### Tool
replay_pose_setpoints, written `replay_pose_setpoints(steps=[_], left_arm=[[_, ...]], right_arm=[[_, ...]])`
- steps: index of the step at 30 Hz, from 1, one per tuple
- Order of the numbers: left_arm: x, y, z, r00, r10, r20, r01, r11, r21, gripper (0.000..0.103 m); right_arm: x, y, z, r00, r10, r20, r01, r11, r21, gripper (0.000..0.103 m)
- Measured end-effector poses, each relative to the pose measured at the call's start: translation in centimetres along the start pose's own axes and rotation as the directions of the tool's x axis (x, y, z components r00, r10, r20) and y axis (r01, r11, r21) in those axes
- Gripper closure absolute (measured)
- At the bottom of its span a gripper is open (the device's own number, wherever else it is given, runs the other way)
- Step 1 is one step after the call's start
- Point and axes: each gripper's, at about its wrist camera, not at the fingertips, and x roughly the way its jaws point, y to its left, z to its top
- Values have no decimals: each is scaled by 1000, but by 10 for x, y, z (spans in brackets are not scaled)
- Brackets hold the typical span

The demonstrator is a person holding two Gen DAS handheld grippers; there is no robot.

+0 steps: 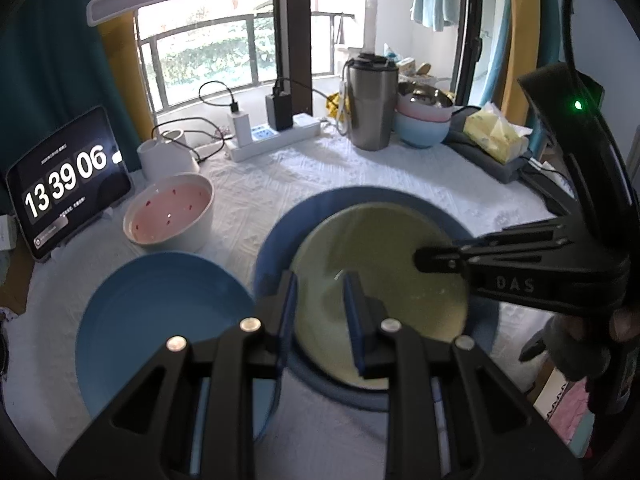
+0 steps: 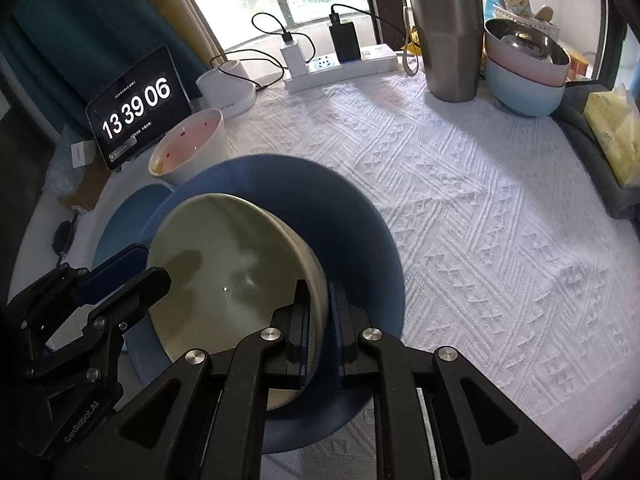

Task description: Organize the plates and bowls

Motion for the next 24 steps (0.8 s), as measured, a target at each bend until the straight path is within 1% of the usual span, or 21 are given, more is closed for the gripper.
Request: replay_pose_setpoints(steps=[2, 3, 4, 6, 12, 17, 24], left_arm=[[-4, -2, 2, 1000, 1, 13, -1, 1000, 8, 79], [-5, -3, 3, 1000, 1, 17, -1, 1000, 9, 79], [-6, -3, 3, 1000, 0, 20, -1, 1000, 10, 79], [-7, -3, 4, 1000, 1, 23, -1, 1000, 10, 79], [-10, 0, 4, 1000, 2, 24, -2, 1000, 4, 78], [-15, 3, 6, 999, -1, 35, 2, 1000, -13, 77], [-20, 18, 9, 999, 2, 48, 1, 998, -63, 77]], right_arm=[[-7, 3, 2, 1000, 9, 24, -9, 1000, -9, 89], [-8, 4, 2, 1000, -4, 27, 4, 1000, -13, 87], [-10, 5, 3, 999, -25, 32, 25, 1000, -18, 86], [-10, 3, 4, 999, -12, 31, 13, 1000, -15, 86], [-14, 2, 3, 999, -19, 41, 20, 1000, -12, 86], [-20, 4, 4, 998, -30, 57, 31, 999, -16, 86], [-27, 13, 8, 996, -41, 74, 44, 998, -36, 86]])
